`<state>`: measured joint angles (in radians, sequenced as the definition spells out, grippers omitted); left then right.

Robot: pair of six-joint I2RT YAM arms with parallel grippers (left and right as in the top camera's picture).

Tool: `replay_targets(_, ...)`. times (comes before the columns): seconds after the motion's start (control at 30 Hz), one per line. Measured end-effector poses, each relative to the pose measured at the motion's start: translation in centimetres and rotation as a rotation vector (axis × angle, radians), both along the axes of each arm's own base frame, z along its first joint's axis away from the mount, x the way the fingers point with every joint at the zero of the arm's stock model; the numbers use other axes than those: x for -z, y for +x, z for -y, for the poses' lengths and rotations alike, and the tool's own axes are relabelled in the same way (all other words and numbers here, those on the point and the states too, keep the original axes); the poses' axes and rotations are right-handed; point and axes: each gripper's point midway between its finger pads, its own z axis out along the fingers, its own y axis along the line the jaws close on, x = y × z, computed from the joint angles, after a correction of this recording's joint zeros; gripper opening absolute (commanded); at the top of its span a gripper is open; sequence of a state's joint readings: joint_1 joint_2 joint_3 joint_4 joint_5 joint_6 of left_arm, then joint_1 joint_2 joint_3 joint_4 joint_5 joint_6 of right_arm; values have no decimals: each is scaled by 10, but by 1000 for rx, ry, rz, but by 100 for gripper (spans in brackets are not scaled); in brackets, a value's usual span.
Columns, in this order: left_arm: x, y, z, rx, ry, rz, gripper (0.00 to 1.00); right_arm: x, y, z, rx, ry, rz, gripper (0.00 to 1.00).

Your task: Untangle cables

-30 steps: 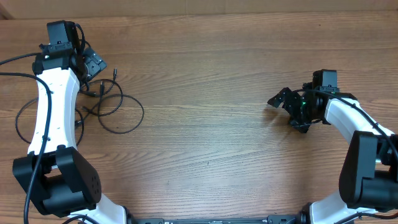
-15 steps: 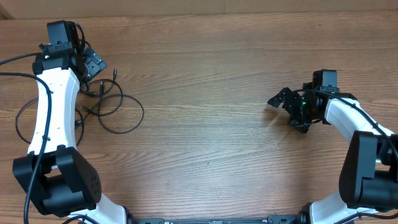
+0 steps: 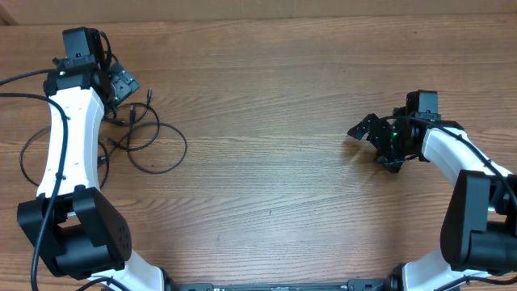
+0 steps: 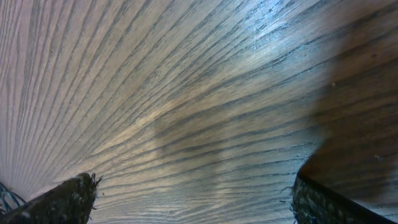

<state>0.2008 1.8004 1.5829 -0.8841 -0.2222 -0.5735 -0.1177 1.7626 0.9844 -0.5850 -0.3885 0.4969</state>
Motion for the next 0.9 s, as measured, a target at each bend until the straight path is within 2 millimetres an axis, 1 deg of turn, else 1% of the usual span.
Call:
replay_targets(0.2,-1,0,0,0,0,2,100,0,0,0,0,0,-1,100)
replay_targets(0.3,-7,-1,0,0,3,16,100,0,0,0,0,0,-1,100)
replay_targets(0.4,-21,-3,1,0,10,49,100,0,0,0,0,0,0,100)
replay_targets(0.6,-63,-12,2,0,30,148,100,0,0,0,0,0,0,100)
replay_targets(0.67,-72,-14,3,0,34,170,99,0,0,0,0,0,0,100)
replay_targets(0.77,-79,-16,3,-1,38,186,100,0,0,0,0,0,-1,100)
replay_targets(0.9,-79,-17,1,-5,52,182,99,0,0,0,0,0,0,100)
